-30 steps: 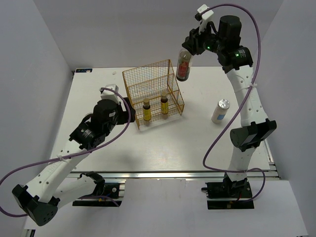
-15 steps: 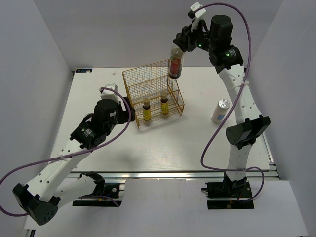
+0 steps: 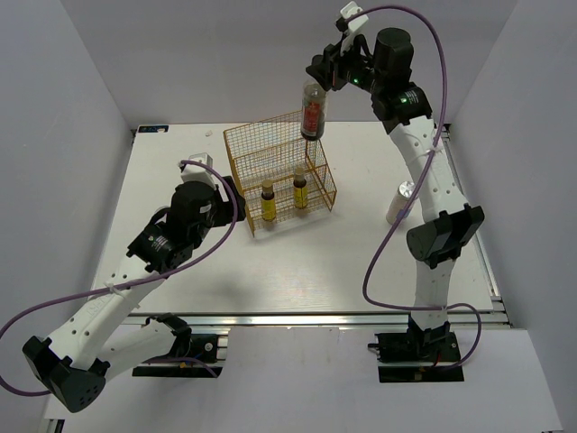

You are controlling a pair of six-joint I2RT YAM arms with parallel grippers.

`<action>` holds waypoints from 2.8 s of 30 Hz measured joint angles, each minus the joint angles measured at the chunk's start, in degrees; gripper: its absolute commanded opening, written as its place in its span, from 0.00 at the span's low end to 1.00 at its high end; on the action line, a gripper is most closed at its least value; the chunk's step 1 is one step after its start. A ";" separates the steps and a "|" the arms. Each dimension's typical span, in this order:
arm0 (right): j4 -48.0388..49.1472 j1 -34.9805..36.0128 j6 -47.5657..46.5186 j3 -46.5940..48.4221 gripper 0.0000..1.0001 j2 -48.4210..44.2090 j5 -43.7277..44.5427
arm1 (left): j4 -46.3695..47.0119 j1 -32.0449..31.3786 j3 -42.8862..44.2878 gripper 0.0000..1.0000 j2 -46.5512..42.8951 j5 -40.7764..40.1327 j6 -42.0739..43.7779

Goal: Organize the condiment bottles

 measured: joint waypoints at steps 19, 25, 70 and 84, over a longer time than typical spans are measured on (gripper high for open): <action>8.87 1.88 2.36 1.05 0.00 4.07 0.46 | -0.35 0.00 -0.79 0.88 0.00 -0.07 -1.68; 10.80 2.10 2.58 1.05 0.00 6.23 1.18 | -0.42 0.00 -1.42 0.88 -0.02 -0.15 -2.29; 13.03 3.48 -1.09 -19.61 0.05 7.19 -3.61 | -1.92 0.00 -3.37 0.88 -1.60 -2.21 -5.05; 12.96 4.87 -2.34 -19.98 0.69 5.31 -5.68 | -3.08 0.00 -3.37 0.89 -1.51 -2.64 -5.84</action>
